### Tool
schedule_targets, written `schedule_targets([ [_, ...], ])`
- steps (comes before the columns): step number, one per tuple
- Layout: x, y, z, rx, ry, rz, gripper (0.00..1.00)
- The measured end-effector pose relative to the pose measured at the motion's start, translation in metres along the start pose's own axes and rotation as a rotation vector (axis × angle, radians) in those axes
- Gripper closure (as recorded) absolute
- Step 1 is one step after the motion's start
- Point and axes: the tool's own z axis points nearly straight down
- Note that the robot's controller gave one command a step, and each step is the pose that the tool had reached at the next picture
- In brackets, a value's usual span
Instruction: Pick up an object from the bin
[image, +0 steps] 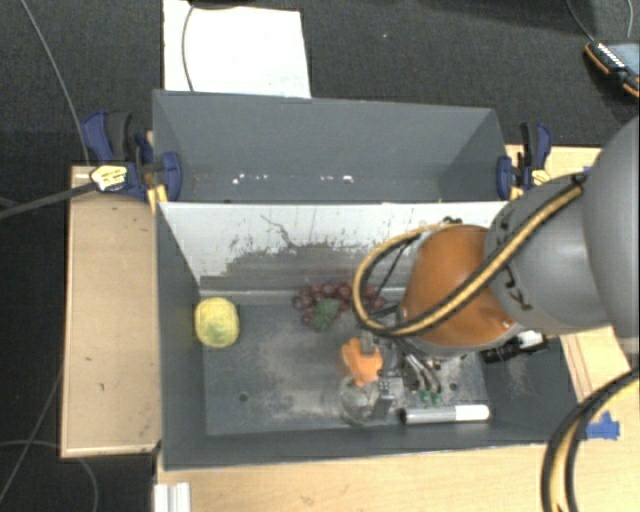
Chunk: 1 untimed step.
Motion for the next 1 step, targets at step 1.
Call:
schedule_targets([
  [1,-0.0093,-0.0117,-0.0208,0.0,-0.005,-0.755,1.0],
])
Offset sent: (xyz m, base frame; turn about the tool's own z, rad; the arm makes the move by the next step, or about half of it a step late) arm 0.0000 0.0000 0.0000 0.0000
